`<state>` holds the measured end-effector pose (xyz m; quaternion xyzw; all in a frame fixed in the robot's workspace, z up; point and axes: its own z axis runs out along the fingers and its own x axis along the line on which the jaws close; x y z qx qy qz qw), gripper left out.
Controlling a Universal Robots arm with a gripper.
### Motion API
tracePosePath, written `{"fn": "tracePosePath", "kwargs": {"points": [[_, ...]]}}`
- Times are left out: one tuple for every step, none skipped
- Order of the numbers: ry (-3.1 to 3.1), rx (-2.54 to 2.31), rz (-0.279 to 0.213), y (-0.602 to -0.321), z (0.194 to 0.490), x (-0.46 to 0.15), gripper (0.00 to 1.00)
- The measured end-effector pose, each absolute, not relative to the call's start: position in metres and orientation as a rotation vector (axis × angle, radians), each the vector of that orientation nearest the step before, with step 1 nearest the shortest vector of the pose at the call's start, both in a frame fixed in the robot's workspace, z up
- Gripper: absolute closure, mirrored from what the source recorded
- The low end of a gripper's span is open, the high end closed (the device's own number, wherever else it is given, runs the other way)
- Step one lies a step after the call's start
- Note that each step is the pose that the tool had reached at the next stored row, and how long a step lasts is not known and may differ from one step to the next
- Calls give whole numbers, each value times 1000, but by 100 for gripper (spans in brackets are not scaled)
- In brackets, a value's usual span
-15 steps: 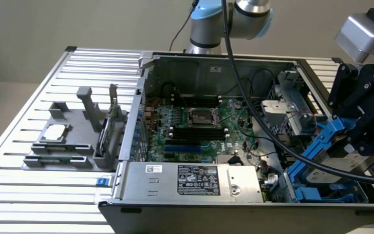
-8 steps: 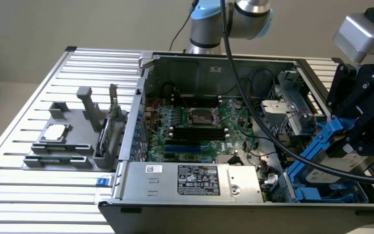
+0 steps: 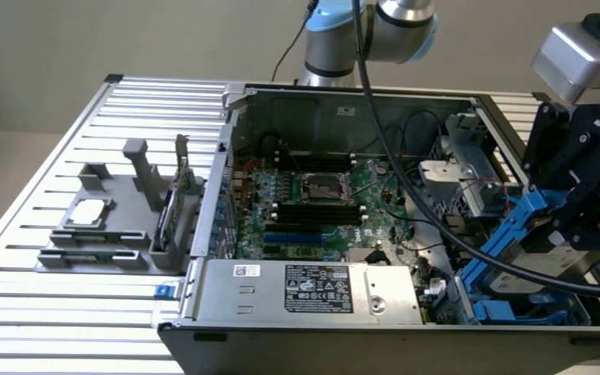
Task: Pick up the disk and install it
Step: 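Insert the disk into the insertion slot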
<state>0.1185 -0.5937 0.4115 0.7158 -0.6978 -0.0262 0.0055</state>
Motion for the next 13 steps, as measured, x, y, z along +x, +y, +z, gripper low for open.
{"fn": "tracePosePath", "kwargs": {"points": [[-2184, 2241, -82, -594, 411, 118, 67], [-2184, 2241, -82, -594, 411, 118, 67], [-2184, 2241, -82, -594, 411, 118, 67], [-2184, 2241, -82, -594, 411, 118, 67], [-2185, 2241, -82, -594, 411, 118, 67], [-2184, 2241, -82, -594, 411, 118, 67], [-2184, 2241, -82, -594, 411, 118, 67], [-2184, 2241, -82, -594, 410, 117, 67], [-2185, 2241, -82, -594, 410, 117, 67], [-2185, 2241, -81, -594, 409, 117, 67], [-2185, 2241, -81, -594, 408, 117, 67], [-2185, 2241, -81, -594, 408, 117, 67], [-2185, 2241, -81, -594, 407, 117, 67]]}}
